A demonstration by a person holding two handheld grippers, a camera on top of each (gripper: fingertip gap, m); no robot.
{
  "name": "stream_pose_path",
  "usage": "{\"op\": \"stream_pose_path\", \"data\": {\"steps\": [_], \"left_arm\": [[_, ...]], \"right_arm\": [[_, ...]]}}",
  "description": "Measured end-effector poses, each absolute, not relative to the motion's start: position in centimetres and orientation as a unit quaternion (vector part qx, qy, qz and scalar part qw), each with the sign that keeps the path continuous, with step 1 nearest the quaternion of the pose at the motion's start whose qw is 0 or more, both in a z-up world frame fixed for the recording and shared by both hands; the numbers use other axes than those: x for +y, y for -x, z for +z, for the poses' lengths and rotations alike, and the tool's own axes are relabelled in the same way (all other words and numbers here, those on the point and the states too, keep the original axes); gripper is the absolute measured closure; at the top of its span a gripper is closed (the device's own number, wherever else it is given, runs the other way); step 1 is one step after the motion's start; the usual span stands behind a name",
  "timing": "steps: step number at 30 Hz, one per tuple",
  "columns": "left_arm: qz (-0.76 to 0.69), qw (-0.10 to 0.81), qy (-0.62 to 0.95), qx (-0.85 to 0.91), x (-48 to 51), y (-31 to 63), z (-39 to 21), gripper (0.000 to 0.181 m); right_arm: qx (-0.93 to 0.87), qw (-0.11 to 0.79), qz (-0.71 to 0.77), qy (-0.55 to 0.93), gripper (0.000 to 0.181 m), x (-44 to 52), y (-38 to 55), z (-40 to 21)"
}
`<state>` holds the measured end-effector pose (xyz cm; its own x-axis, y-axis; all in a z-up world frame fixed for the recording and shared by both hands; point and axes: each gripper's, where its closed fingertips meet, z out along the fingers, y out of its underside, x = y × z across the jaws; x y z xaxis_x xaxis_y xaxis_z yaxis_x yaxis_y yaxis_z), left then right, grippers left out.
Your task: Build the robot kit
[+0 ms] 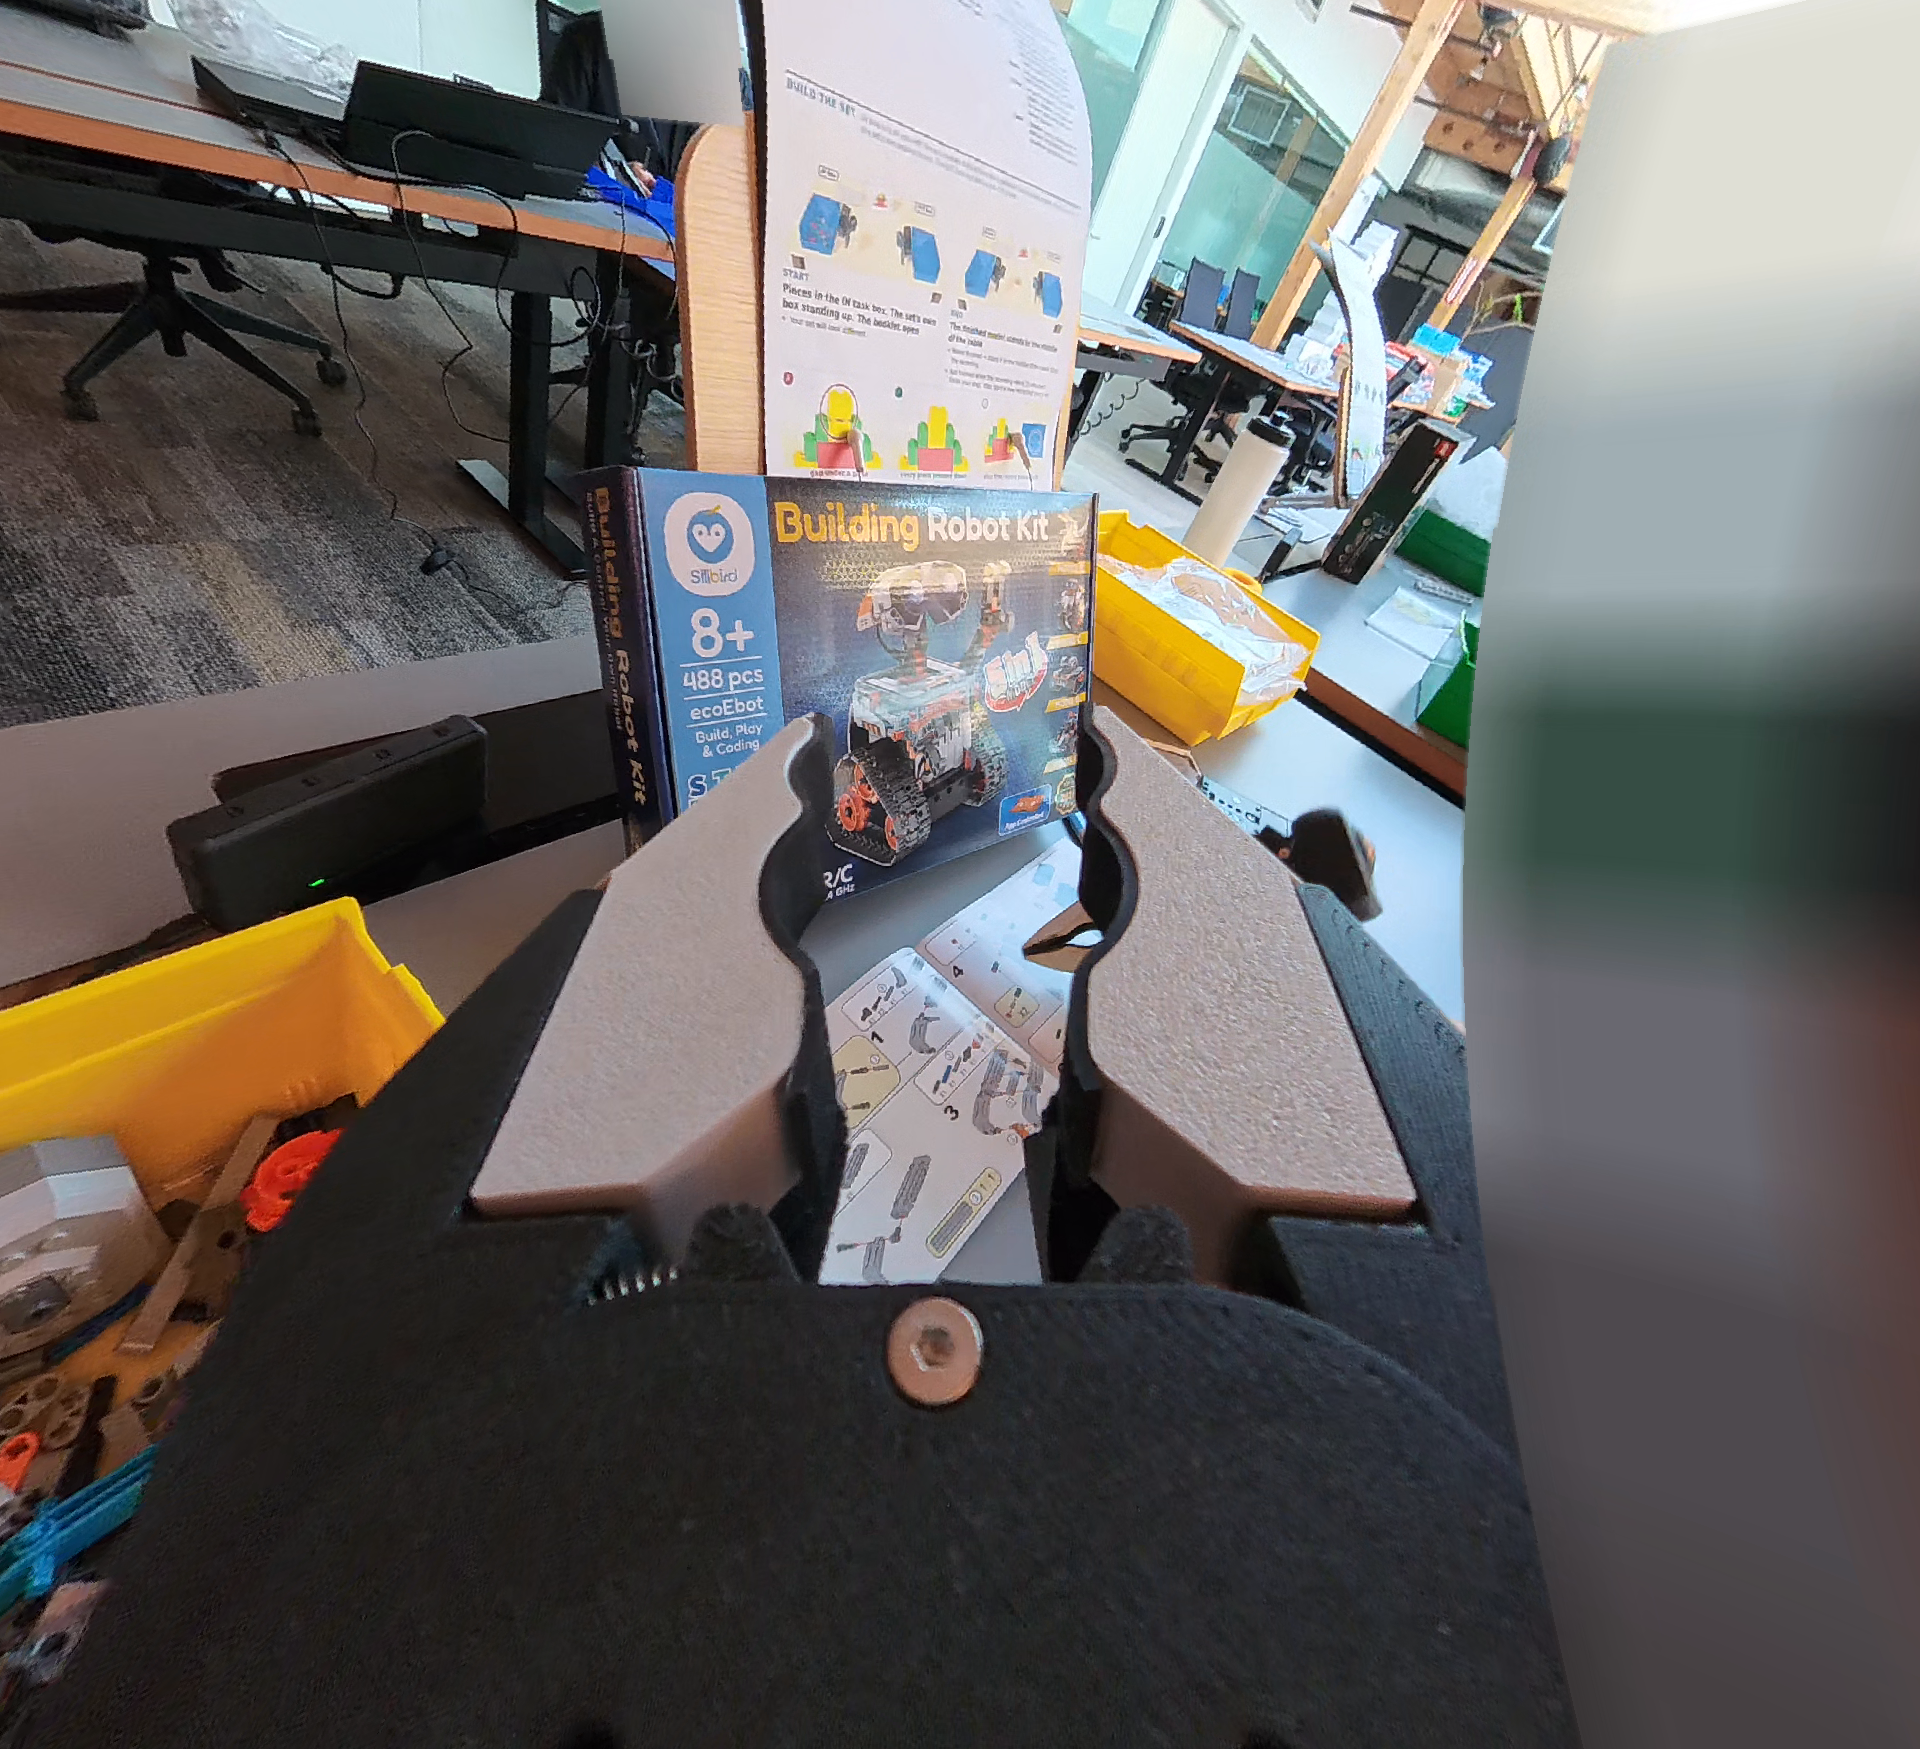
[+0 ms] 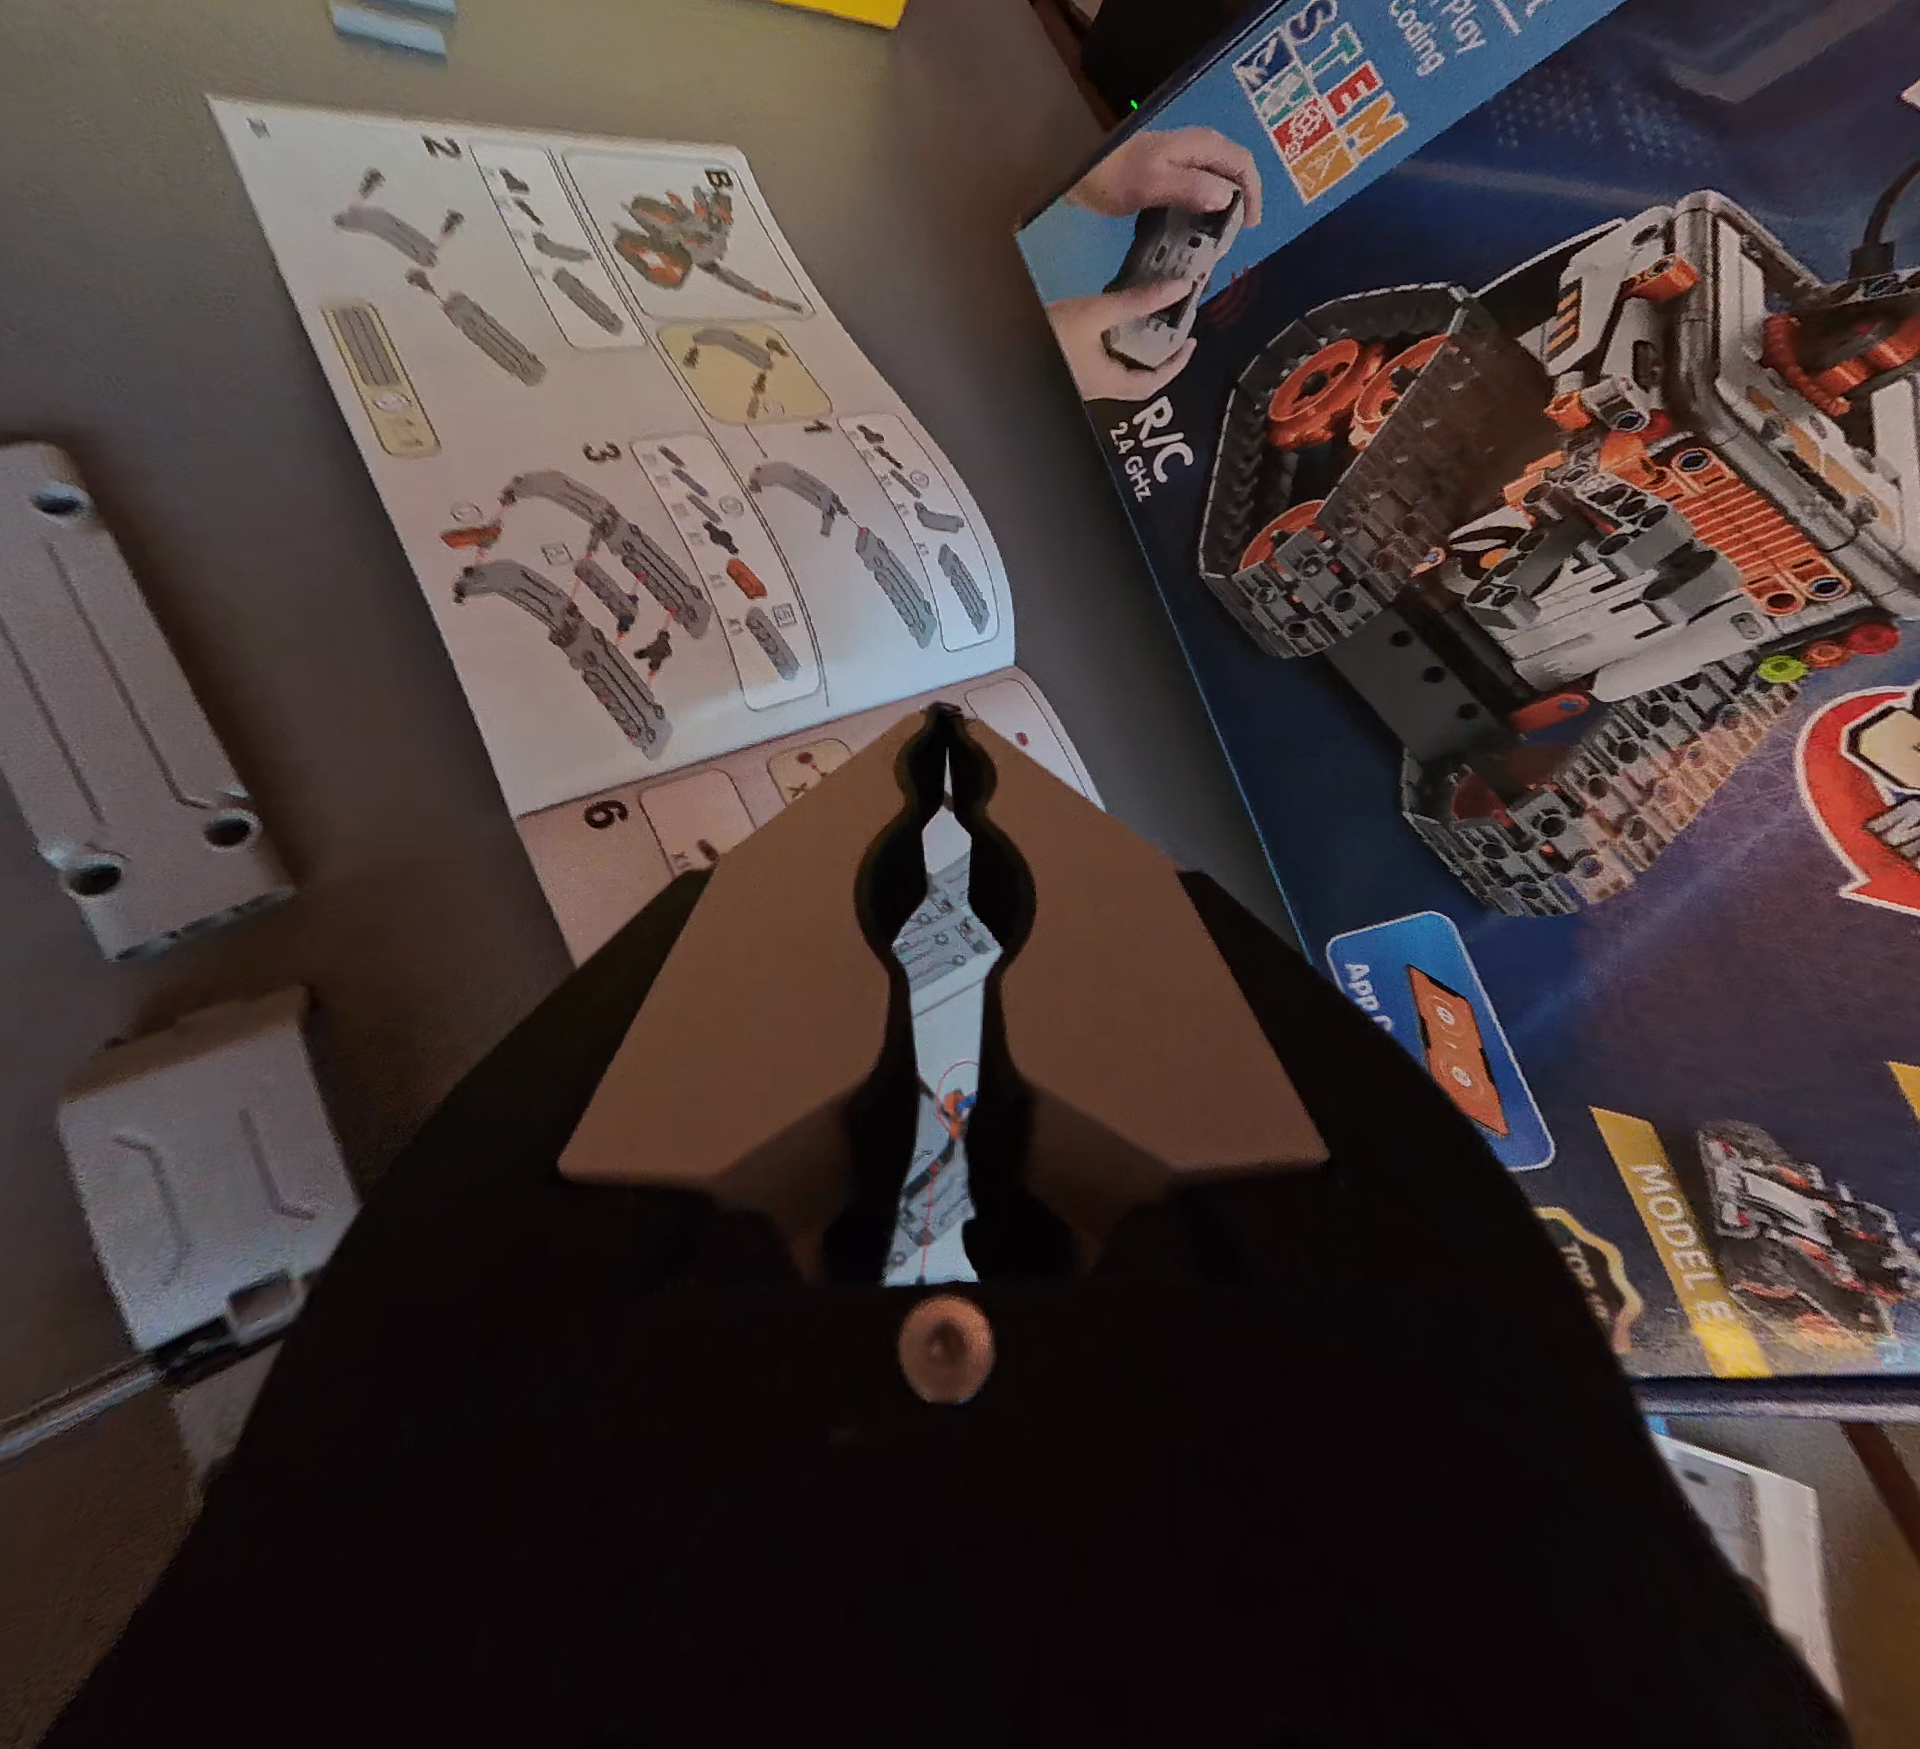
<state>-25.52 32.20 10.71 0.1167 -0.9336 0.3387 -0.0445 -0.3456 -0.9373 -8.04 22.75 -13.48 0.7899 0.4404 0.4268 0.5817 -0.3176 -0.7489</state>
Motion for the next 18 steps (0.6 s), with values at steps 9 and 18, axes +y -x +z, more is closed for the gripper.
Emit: {"op": "stream_pose_path", "data": {"steps": [9,18], "left_arm": [[-0.550,0.407,0.606,0.405,31.4,24.9,10.9,0.139],[-0.573,0.406,0.592,0.396,31.1,24.7,11.5,0.140]], "right_arm": [[-0.337,0.474,-0.118,0.805,0.181,23.5,7.2,-15.4],[-0.312,0.482,-0.094,0.813,0.181,23.9,7.3,-15.6]]}}
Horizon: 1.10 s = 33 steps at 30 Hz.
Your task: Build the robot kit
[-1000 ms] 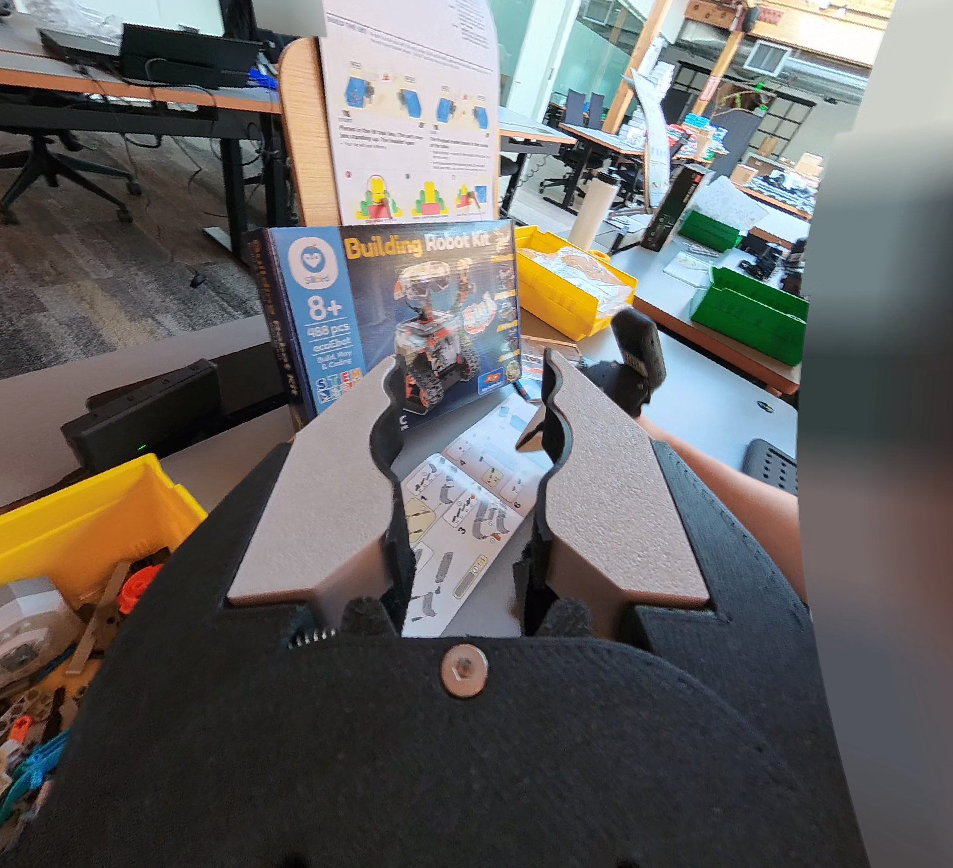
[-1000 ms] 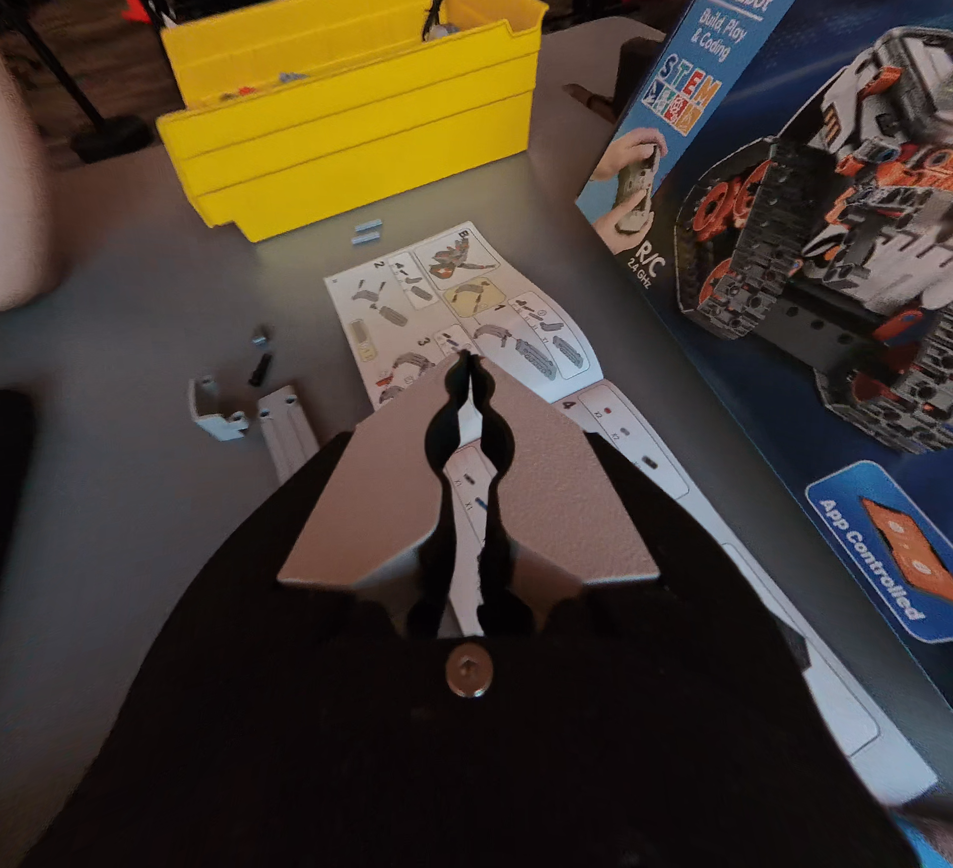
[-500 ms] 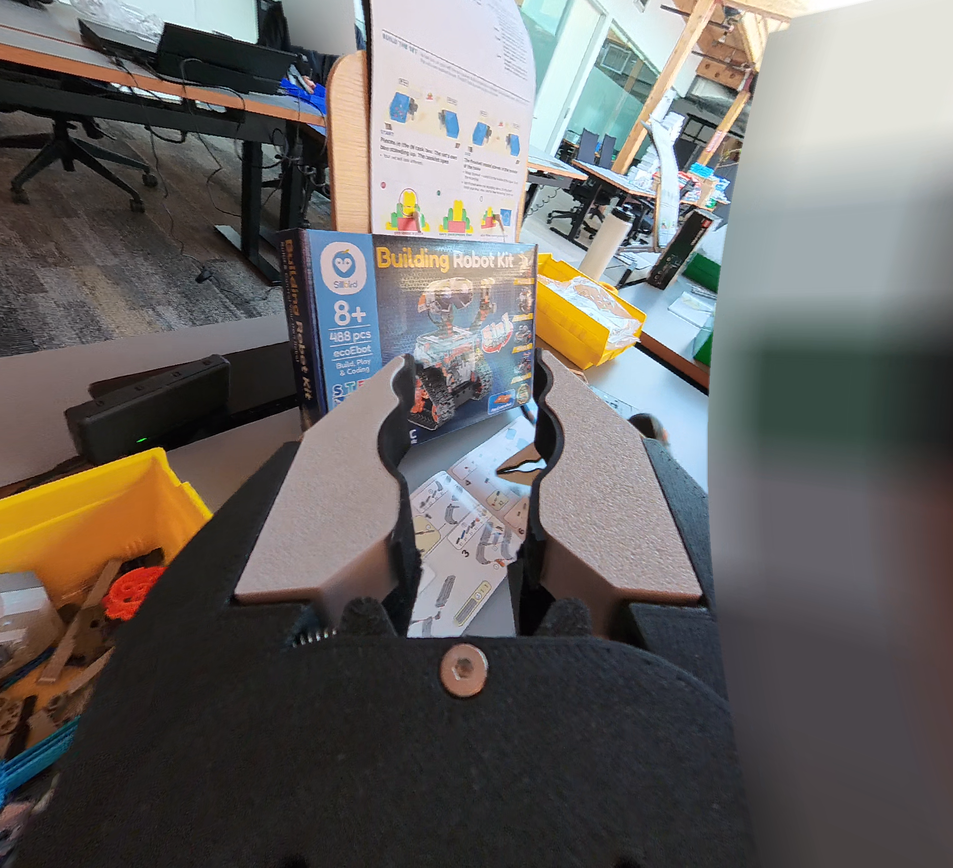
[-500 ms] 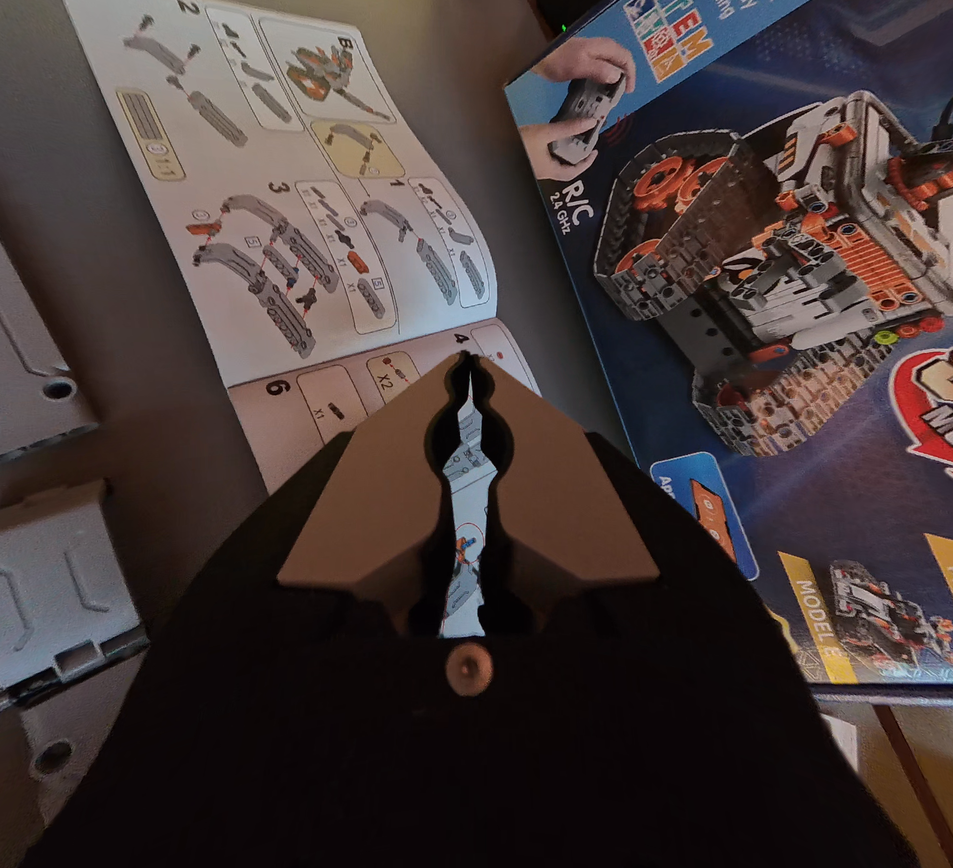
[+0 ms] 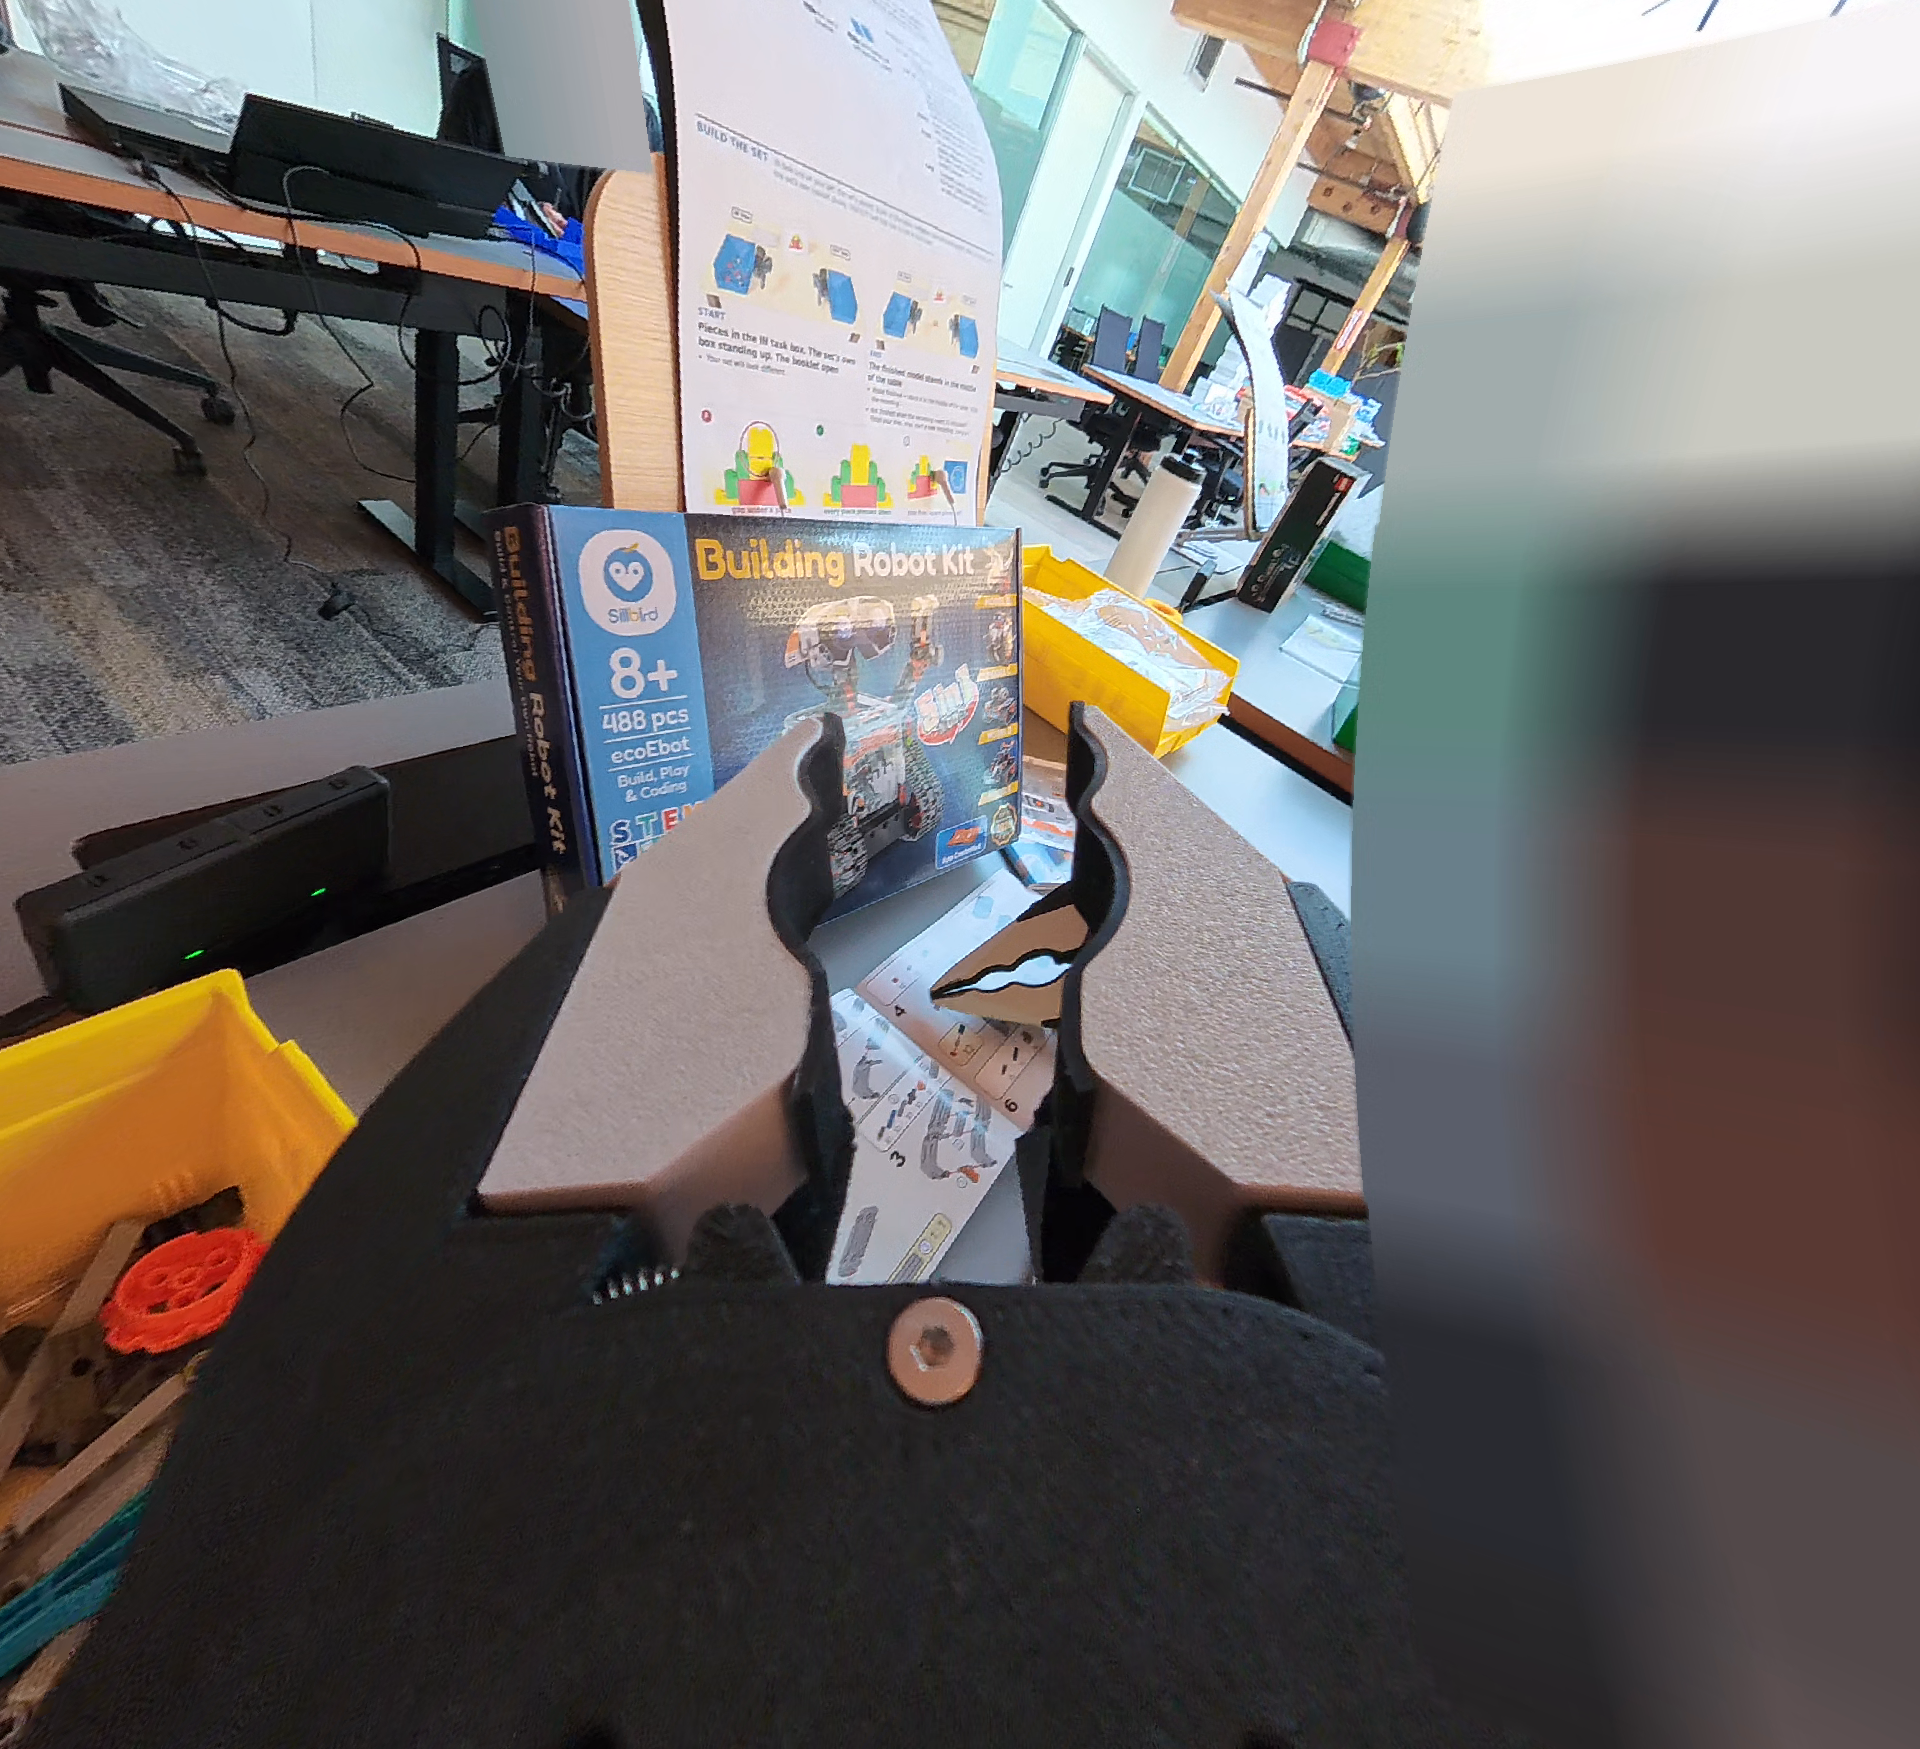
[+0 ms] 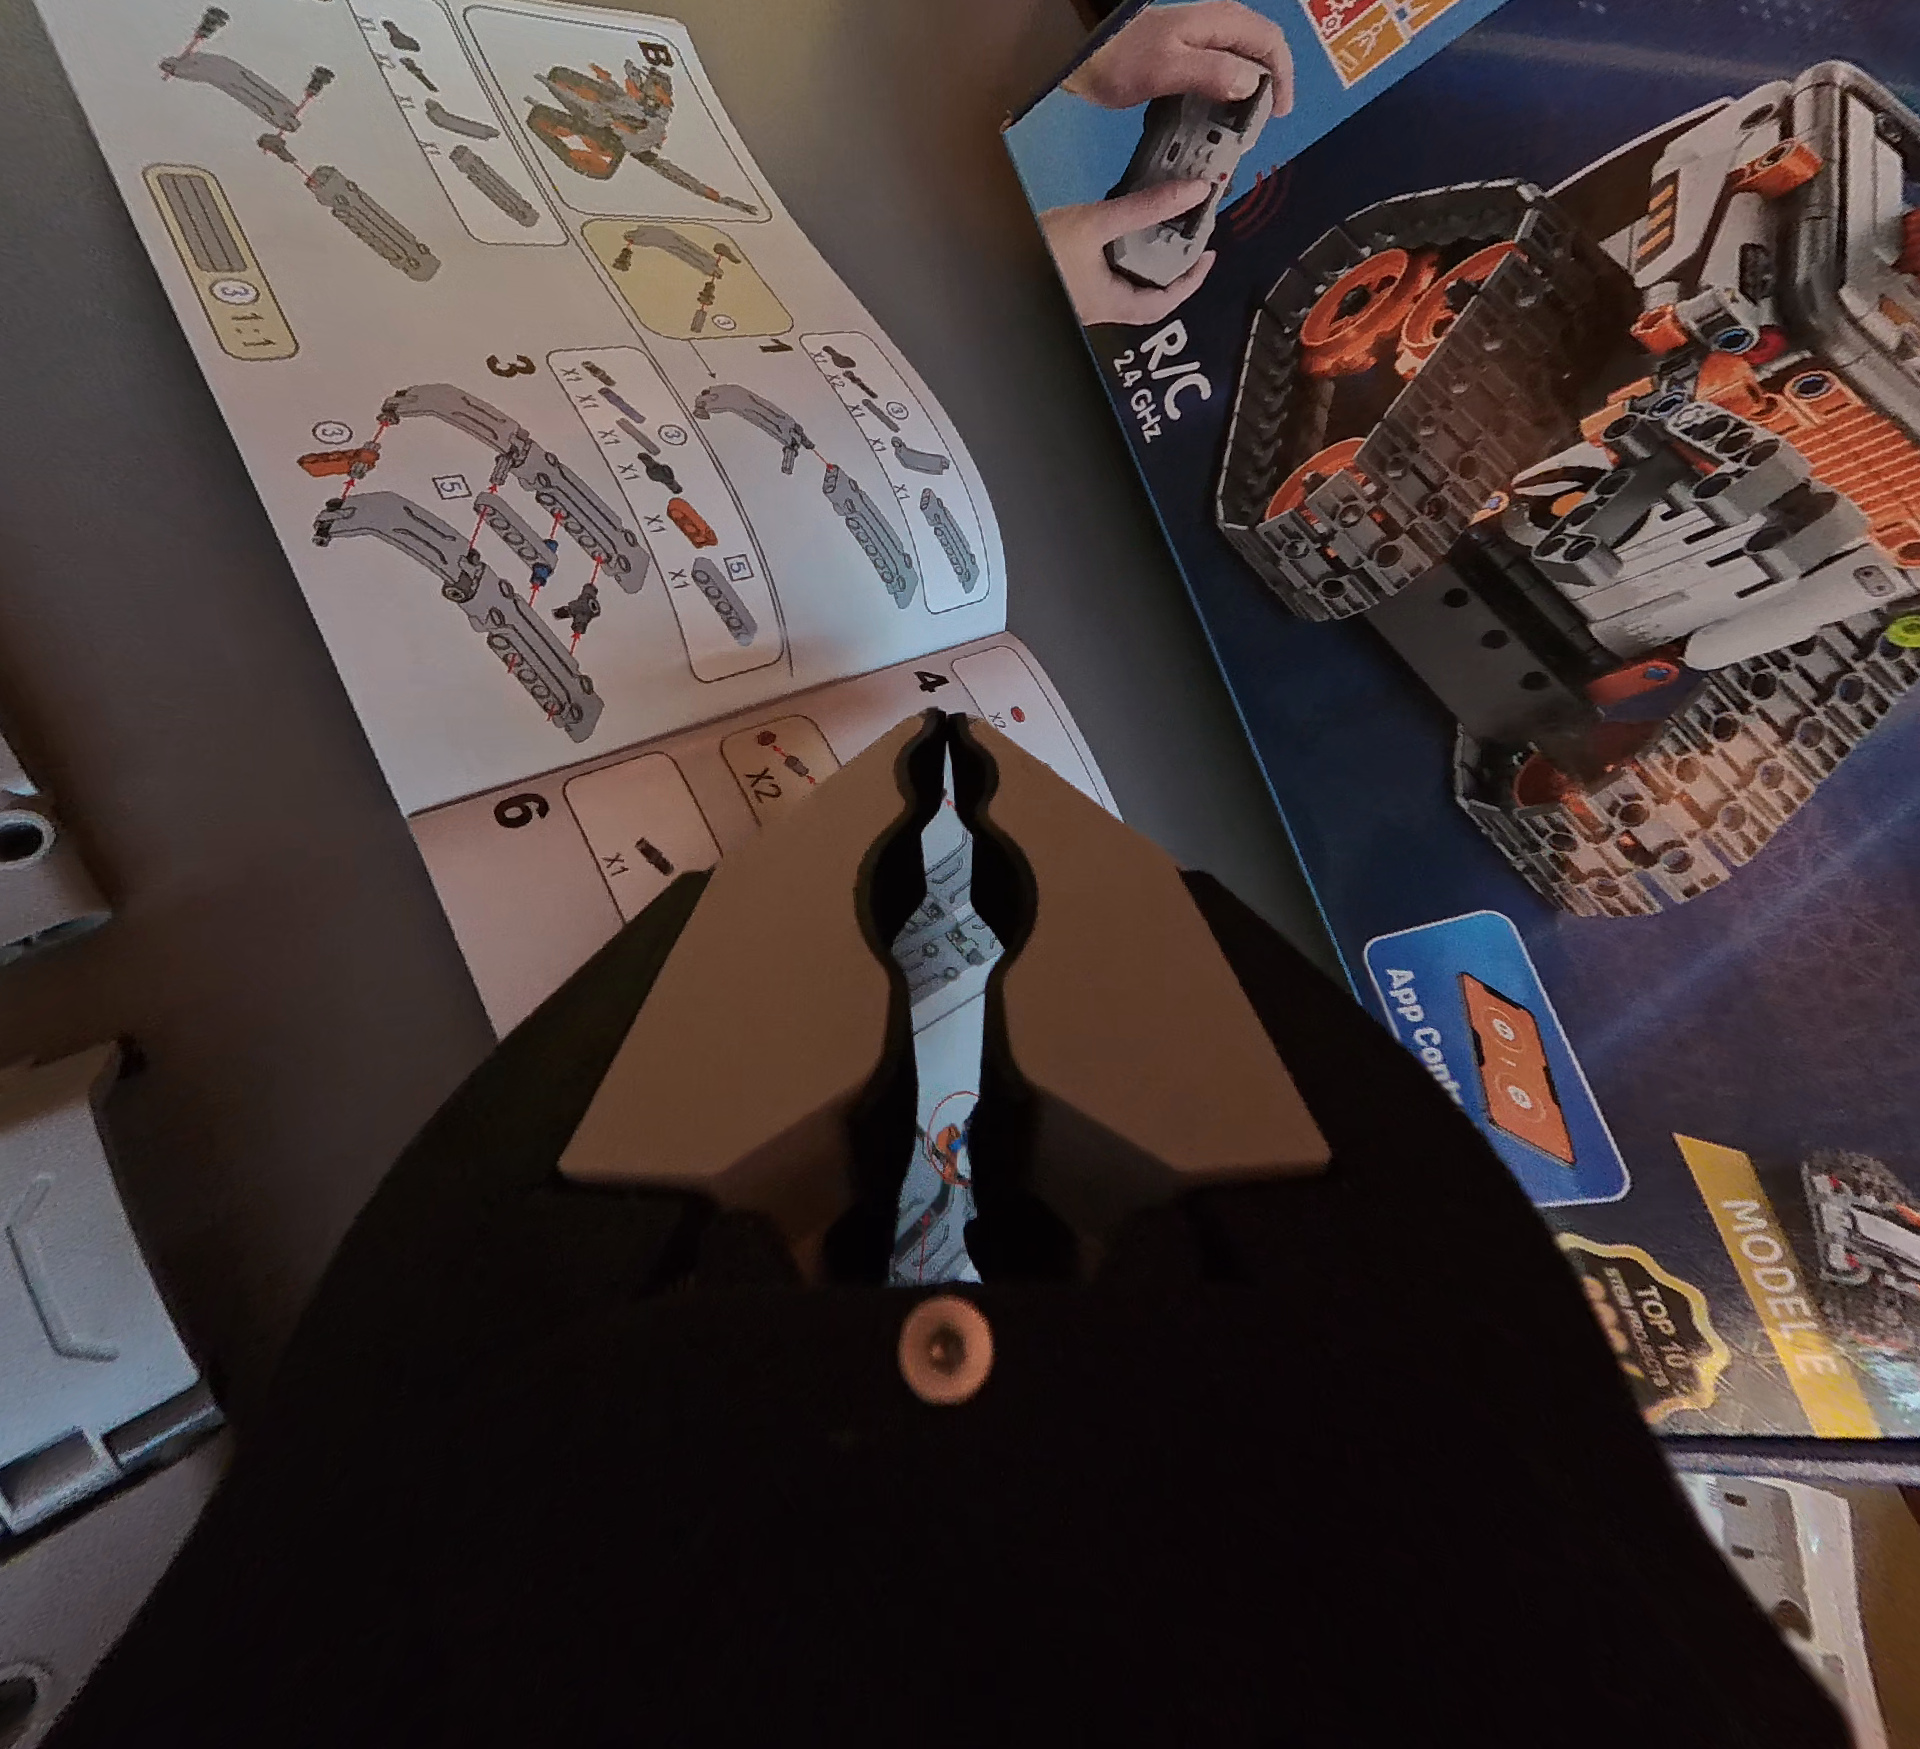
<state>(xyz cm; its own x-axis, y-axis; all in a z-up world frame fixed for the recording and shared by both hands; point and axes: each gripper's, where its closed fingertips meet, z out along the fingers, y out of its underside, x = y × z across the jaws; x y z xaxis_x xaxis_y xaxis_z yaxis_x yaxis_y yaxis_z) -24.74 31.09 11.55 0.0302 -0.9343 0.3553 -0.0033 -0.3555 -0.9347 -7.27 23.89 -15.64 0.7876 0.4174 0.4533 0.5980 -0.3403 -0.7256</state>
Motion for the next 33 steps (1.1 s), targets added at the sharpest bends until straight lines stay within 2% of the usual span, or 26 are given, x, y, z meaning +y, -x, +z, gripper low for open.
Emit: {"op": "stream_pose_path", "data": {"steps": [17,25,33], "left_arm": [[-0.589,0.388,0.579,0.408,29.8,23.8,11.6,0.142],[-0.594,0.388,0.577,0.404,29.9,23.9,11.7,0.142],[-0.591,0.385,0.578,0.411,29.6,23.7,11.5,0.142]], "right_arm": [[-0.302,0.483,-0.089,0.817,0.180,24.1,7.3,-15.7],[-0.224,0.543,-0.006,0.809,0.168,25.3,9.0,-13.0],[-0.177,0.533,0.005,0.827,0.151,26.3,8.7,-13.4]]}}
